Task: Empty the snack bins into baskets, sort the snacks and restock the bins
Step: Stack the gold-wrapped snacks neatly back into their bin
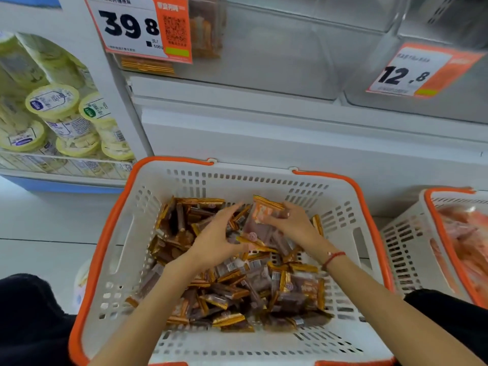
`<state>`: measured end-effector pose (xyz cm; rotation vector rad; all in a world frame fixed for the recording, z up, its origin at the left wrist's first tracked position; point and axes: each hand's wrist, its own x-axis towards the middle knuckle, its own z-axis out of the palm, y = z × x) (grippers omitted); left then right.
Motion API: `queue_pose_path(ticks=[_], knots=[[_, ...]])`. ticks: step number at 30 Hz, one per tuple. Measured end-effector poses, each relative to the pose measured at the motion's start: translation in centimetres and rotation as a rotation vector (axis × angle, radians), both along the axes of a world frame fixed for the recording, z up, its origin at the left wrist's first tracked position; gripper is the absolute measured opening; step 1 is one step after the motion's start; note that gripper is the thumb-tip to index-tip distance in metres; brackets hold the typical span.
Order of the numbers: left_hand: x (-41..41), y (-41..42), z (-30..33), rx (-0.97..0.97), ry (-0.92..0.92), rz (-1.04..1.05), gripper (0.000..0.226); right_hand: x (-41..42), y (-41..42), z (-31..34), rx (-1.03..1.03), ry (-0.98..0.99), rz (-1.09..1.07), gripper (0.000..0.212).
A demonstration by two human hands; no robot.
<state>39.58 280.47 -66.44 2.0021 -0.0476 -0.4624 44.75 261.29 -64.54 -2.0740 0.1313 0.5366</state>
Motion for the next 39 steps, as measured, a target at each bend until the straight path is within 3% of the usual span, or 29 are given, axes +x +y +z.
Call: queue_pose_path(ticks=[3, 6, 8, 10, 12, 14, 16, 22, 24, 26, 28, 30, 31, 34, 39], knots=[[0.2, -1.8, 0.6, 0.073, -0.173, 0.003, 0.085, -0.3, 2.2, 1.3, 0.335, 0.180, -0.115, 0.037], [0.3, -0.8, -0.2, 0.115, -0.203, 0.209, 0.052, -0.7, 2.7, 0.6, 0.498, 0.240, 0.015, 0.043], [0.5, 0.6, -1.0, -0.023, 0.014, 0.392, 0.031, -1.3, 1.9, -1.4, 0.295, 0.175, 0.142, 0.037], [0.4, 1.9, -1.3, -0.375, 0.329, 0.625, 0.020, -2.1, 0.4, -4.7, -0.143, 0.067, 0.389, 0.028], [-0.2, 2.8, -1.3, -0.635, 0.502, 0.676, 0.027, -3.4, -1.3, -8.0, -0.476, 0.047, 0.735, 0.045], [-0.4, 3.2, -1.3, -0.780, 0.558, 0.701, 0.026, -4.7, -1.8, -9.6, -0.644, 0.013, 0.942, 0.063], [-0.2, 3.1, -0.9, -0.873, 0.562, 0.734, 0.016, -5.2, -1.4, -10.1, -0.741, -0.061, 1.019, 0.072], [0.3, 3.1, -0.2, -0.771, 0.491, 0.667, 0.038, -5.3, 0.5, -10.6, -0.936, -0.338, 1.137, 0.059], [0.7, 3.5, -0.1, -0.780, 0.444, 0.720, 0.052, -4.3, 0.1, -9.3, -0.896, -0.386, 1.044, 0.040], [1.0, 3.8, 0.3, -0.765, 0.381, 0.757, 0.064, -2.5, -0.8, -7.1, -0.769, -0.341, 0.772, 0.011], [1.1, 3.8, 0.7, -0.701, 0.319, 0.759, 0.068, -0.8, -1.8, -4.5, -0.467, -0.094, 0.422, 0.029], [1.1, 4.0, 1.3, -0.694, 0.330, 0.759, 0.061, 0.1, -2.1, -1.6, -0.062, 0.125, 0.190, 0.015], [1.2, 4.0, 1.8, -0.740, 0.378, 0.741, 0.054, 0.5, -2.2, -0.4, 0.061, 0.142, 0.137, 0.010], [1.2, 3.5, 3.6, -0.981, 0.585, 0.612, 0.042, 1.0, -1.2, 2.6, 0.310, 0.121, 0.067, 0.026], [1.1, 2.5, 5.7, -1.081, 0.744, 0.335, 0.069, 1.2, 1.5, 5.6, 0.088, -0.087, 0.309, 0.039]])
